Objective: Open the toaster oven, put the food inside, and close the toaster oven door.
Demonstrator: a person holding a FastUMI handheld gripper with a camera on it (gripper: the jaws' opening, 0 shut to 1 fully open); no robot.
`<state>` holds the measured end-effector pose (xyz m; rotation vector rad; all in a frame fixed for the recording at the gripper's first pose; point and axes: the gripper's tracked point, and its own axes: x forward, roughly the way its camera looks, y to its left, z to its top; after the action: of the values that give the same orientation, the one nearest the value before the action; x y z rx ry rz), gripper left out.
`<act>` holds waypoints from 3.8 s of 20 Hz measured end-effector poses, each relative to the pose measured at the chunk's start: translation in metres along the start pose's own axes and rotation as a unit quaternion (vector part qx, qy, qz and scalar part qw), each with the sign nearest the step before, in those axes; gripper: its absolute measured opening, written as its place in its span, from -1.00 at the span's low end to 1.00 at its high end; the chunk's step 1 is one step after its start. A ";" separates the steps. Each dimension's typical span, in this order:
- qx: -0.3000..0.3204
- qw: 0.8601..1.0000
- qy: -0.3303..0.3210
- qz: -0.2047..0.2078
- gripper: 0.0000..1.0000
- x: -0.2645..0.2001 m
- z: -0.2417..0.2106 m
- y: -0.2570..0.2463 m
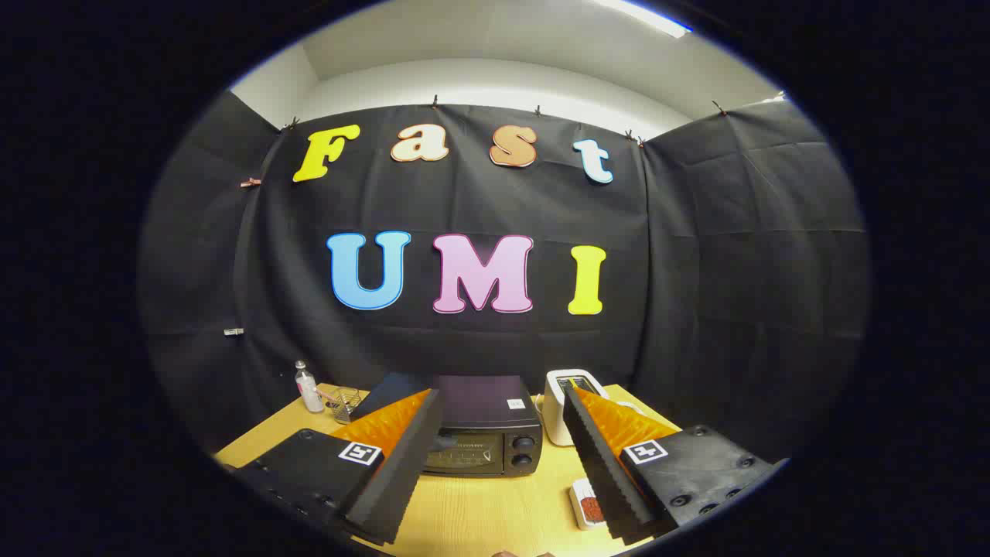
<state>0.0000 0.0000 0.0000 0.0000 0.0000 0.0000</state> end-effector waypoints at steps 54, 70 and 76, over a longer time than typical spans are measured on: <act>-0.003 0.980 0.195 0.032 0.95 0.158 -0.189 0.121; 0.009 0.969 0.240 0.058 0.94 0.058 -0.250 0.105; 0.015 0.949 0.310 0.056 0.93 0.027 -0.295 0.081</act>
<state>0.0268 0.0812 -0.2955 0.0301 0.6317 0.1133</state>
